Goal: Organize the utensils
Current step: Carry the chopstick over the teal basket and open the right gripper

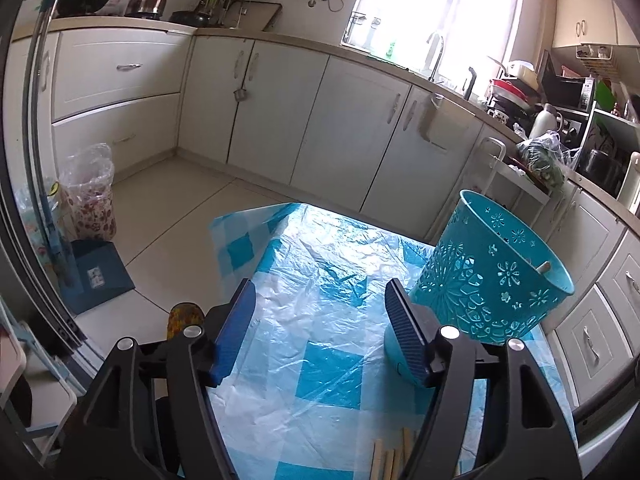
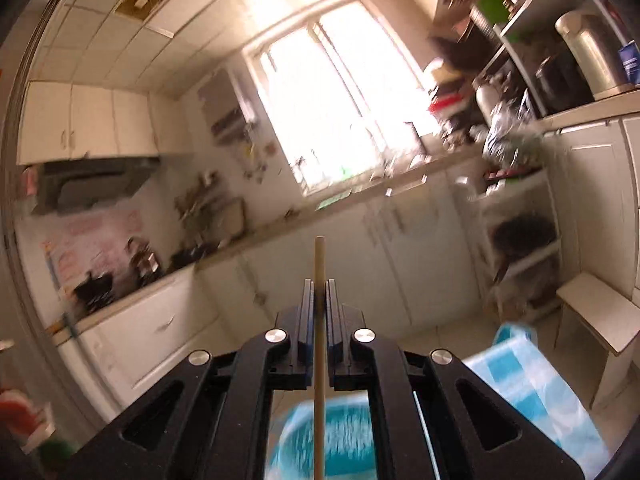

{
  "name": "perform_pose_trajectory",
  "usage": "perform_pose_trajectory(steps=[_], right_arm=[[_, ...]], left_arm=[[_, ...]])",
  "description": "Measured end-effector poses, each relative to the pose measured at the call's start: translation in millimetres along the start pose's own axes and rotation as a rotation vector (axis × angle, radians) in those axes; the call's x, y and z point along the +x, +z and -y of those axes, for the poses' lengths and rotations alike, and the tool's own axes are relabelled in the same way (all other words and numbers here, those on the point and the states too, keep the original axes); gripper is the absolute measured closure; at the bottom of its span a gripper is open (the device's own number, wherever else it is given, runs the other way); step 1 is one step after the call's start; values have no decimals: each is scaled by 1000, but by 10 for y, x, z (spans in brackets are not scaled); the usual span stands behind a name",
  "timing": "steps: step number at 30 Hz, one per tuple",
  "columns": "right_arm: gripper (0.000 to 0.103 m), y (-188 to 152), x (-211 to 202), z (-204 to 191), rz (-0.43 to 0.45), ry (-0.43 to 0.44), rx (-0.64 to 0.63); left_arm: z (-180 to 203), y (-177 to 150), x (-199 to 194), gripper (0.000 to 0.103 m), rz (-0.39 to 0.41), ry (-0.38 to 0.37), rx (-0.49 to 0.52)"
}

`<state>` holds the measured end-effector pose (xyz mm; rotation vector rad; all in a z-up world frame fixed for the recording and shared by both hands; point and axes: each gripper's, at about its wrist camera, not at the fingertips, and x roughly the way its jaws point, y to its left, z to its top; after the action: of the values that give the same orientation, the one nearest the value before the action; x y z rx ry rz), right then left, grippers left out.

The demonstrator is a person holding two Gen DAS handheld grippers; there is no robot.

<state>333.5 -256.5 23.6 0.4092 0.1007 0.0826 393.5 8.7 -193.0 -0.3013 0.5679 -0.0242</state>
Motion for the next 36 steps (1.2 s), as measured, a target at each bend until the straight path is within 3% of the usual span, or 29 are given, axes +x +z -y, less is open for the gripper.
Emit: perform_pose_trajectory(steps=[3, 6, 14, 24, 26, 29, 32, 36], right_arm=[[97, -135, 281, -21, 43, -86, -17], [97, -318, 449, 33, 14, -134, -36], [97, -799, 523, 109, -91, -144, -113], [96, -1065, -30, 192, -201, -111, -145], [91, -1125, -201, 198, -226, -109, -147], [86, -1322, -507, 249, -323, -118, -145], [86, -1762, -617, 343, -559, -115, -162], [86, -2152, -525, 453, -757, -107, -142]], left_arm=[[19, -8, 0, 38, 7, 5, 7], [19, 0, -4, 38, 12, 7, 12], [24, 12, 5, 36, 5, -4, 4], [103, -56, 2, 35, -7, 13, 46], [105, -77, -23, 34, -15, 13, 54], [90, -132, -100, 32, -36, 10, 65], [65, -214, -177, 31, -65, 7, 77], [57, -387, -281, 31, -135, -9, 110]])
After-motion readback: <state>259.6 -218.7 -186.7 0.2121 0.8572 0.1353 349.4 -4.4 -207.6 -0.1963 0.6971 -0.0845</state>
